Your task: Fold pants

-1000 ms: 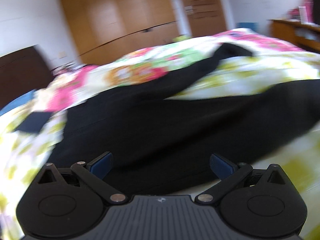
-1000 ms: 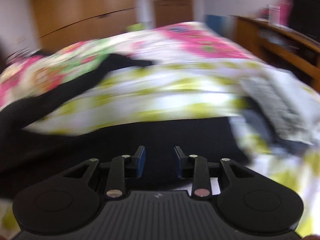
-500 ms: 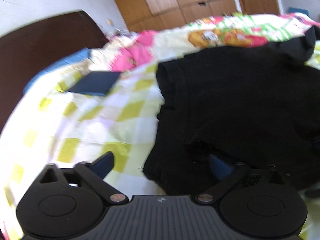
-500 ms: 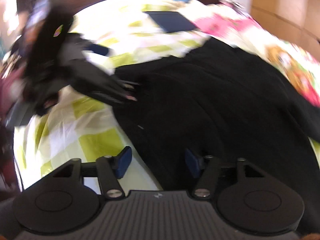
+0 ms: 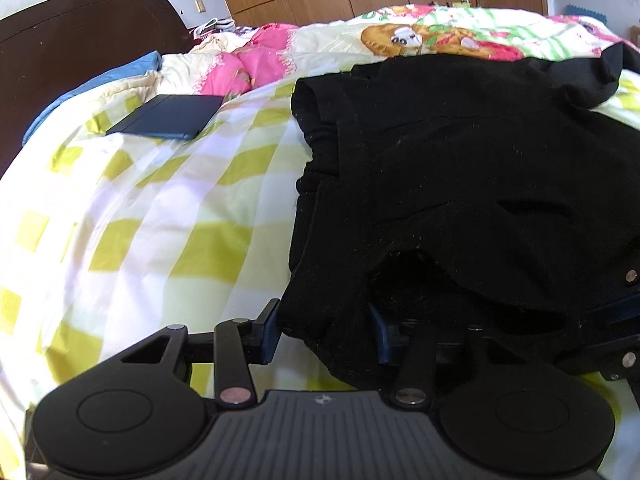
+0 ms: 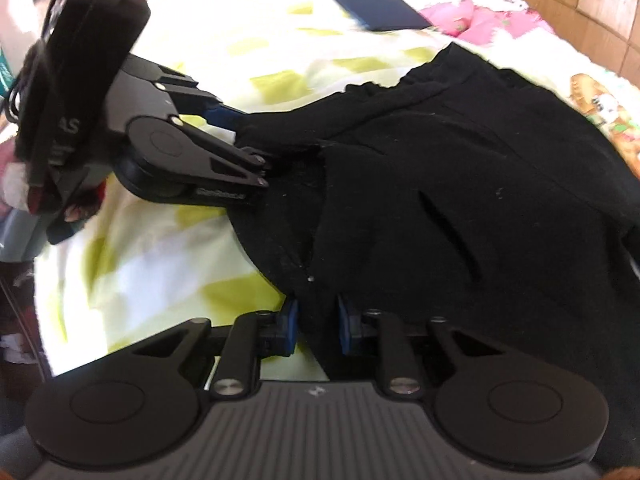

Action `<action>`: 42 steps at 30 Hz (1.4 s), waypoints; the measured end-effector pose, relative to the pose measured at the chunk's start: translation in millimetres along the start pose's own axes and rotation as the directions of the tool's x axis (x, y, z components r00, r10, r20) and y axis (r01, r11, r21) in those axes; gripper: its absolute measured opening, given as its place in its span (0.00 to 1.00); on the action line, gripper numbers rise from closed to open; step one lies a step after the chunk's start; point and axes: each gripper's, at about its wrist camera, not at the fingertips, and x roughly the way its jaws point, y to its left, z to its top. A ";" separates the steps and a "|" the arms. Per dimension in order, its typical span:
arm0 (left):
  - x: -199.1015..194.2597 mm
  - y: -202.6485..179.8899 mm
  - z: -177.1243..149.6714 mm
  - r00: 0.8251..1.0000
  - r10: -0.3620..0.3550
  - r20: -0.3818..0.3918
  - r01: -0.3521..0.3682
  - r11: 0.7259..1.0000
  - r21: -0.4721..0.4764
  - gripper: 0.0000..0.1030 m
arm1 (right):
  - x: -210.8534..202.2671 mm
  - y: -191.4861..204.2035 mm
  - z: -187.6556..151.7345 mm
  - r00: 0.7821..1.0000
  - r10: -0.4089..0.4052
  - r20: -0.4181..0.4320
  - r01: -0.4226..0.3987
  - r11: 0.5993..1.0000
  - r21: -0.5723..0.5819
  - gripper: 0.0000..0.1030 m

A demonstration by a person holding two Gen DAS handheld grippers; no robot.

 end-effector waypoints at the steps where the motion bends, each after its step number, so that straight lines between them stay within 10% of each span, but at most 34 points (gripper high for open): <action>1: -3.5 2.7 -4.7 1.000 0.004 -0.008 -0.004 1.000 -0.005 0.58 | -1.0 6.1 -1.8 1.000 0.019 -0.005 -0.019 1.000 0.008 0.20; 12: -51.7 33.8 -26.4 0.999 0.035 -0.034 -0.038 0.995 -0.097 0.62 | -34.6 7.8 2.2 0.982 0.183 0.048 -0.187 0.977 0.105 0.28; 18: -68.4 36.9 11.6 0.995 0.063 0.083 -0.057 0.996 -0.070 0.62 | -78.6 -57.1 -0.9 0.989 0.035 0.142 -0.050 0.993 0.108 0.39; 31: 95.6 38.7 167.4 0.998 0.020 0.067 -0.022 0.999 0.028 0.76 | -29.3 -254.2 86.0 0.959 -0.271 0.084 0.268 0.962 0.039 0.61; 42: 134.0 45.2 194.6 0.988 -0.135 -0.075 0.146 0.975 0.169 0.78 | 29.2 -330.5 114.5 0.980 -0.179 -0.083 0.179 0.984 -0.008 0.61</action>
